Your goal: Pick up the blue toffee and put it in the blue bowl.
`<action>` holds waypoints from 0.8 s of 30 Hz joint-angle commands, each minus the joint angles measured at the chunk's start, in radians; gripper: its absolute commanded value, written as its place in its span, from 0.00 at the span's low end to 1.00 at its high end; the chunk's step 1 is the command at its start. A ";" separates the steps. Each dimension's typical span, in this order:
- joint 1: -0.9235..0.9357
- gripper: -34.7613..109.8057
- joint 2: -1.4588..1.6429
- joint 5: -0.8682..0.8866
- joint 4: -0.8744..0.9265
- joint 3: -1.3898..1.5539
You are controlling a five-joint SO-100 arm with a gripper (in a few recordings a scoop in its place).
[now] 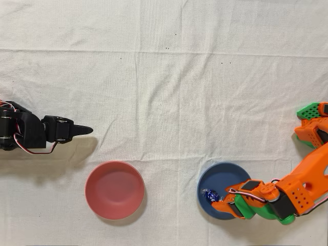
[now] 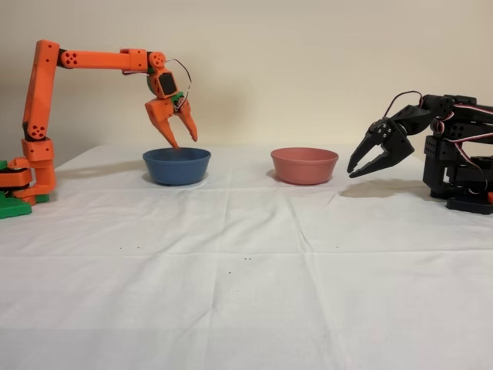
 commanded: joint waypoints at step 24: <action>0.152 0.24 0.331 -0.066 0.087 0.051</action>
